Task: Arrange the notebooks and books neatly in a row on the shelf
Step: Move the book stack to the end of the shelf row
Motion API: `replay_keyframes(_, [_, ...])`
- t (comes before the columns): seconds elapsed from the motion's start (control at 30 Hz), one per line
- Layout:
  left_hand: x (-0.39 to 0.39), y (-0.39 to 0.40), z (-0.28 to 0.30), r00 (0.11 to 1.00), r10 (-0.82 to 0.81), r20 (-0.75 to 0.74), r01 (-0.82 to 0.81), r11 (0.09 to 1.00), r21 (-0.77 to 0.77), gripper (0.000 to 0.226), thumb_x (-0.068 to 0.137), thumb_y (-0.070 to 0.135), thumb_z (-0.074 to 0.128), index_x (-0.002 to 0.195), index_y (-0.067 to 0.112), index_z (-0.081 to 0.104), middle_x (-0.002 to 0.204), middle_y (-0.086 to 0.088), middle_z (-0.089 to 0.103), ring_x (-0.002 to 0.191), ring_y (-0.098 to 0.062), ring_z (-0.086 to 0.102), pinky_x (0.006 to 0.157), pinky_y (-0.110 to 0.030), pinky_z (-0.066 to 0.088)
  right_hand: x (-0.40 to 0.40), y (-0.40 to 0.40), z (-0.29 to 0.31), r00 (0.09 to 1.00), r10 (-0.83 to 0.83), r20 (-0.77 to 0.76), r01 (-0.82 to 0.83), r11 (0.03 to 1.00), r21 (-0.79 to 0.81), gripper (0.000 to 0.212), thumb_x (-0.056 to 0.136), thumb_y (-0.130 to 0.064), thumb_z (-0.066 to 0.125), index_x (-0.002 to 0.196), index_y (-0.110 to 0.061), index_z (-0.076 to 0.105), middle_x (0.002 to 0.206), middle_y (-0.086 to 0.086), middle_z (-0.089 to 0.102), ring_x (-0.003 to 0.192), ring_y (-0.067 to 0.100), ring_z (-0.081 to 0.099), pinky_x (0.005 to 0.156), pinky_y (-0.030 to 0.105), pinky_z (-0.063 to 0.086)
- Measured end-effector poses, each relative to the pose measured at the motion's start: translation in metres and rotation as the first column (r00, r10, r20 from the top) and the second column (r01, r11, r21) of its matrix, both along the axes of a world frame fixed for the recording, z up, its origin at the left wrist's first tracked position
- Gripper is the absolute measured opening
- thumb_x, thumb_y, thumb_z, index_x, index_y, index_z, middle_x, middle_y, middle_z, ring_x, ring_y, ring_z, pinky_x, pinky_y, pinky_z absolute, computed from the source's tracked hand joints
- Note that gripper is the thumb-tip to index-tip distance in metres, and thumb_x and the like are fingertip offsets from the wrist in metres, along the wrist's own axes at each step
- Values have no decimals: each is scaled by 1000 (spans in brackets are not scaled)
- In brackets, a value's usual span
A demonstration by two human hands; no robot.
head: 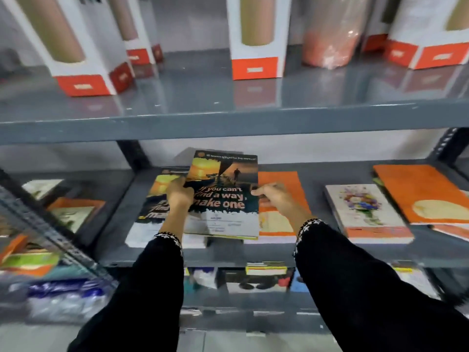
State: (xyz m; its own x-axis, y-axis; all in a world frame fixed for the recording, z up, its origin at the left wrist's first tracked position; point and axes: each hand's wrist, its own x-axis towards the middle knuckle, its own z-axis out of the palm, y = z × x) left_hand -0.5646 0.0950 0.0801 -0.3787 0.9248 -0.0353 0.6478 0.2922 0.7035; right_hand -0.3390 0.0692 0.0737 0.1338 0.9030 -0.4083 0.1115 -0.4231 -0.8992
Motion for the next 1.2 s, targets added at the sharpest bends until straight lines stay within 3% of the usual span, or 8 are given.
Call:
replay_keyframes(0.1, [-52,-1,1,997,77,-16,-77,997,-9,40,85,-8,45,123,-3,58,129,-25,59,118,-40,55,97,-40,47,-51,12,-8,997,81,-9,-82,996,-36,16,81,2,70,94,8,65,100,22,68,81,26,64,86,32,56])
replay_keyframes(0.17, [-80,0,-3,994,103,22,-103,995,15,42,83,-10,44,120,-1,62,123,-26,63,114,-38,59,94,-39,49,-78,21,-12,994,113,6,-112,992,-49,12,79,2,73,74,3,62,84,19,68,69,25,64,70,27,61])
replay_keyframes(0.33, [-119,7,-12,991,121,57,-124,991,45,44,85,-16,44,123,-2,61,124,-25,62,115,-36,59,87,-33,48,-119,37,-22,987,137,87,-134,990,-40,26,73,0,79,93,12,68,80,21,66,54,19,62,39,14,54])
replay_keyframes(0.57, [-126,3,-37,995,75,-66,-75,997,-5,42,79,-17,51,116,-4,65,117,-28,66,112,-41,59,97,-41,49,-130,46,-43,923,207,326,-192,978,-76,25,75,-12,80,59,-7,61,63,8,68,56,17,67,73,27,59])
replay_keyframes(0.7, [-112,-6,-31,979,199,-36,-198,980,32,42,85,-16,46,123,-5,57,120,-32,62,113,-44,57,95,-46,48,-121,45,-40,929,196,313,-199,980,-21,21,78,-15,76,88,4,73,92,19,76,77,23,72,86,32,59])
replay_keyframes(0.87, [-46,-4,-19,982,182,-57,-175,979,107,40,91,-7,46,129,1,53,126,-27,60,115,-43,57,99,-48,46,-75,47,-27,938,164,307,-212,969,130,12,82,-8,69,70,-6,67,74,18,66,67,26,63,86,49,57])
replay_keyframes(1.03, [87,8,-23,998,-42,-54,50,988,148,36,92,4,47,127,6,55,130,-26,58,119,-40,55,102,-43,44,34,42,-14,961,25,276,-85,974,209,16,83,-6,67,95,2,74,84,20,70,73,24,63,87,45,57])
replay_keyframes(1.2, [239,7,-32,965,-241,-102,256,951,176,39,88,0,47,126,3,56,117,-27,66,108,-41,61,88,-40,46,171,27,-19,937,-87,337,26,983,183,14,80,-2,67,89,7,73,76,14,66,64,23,60,82,47,58])
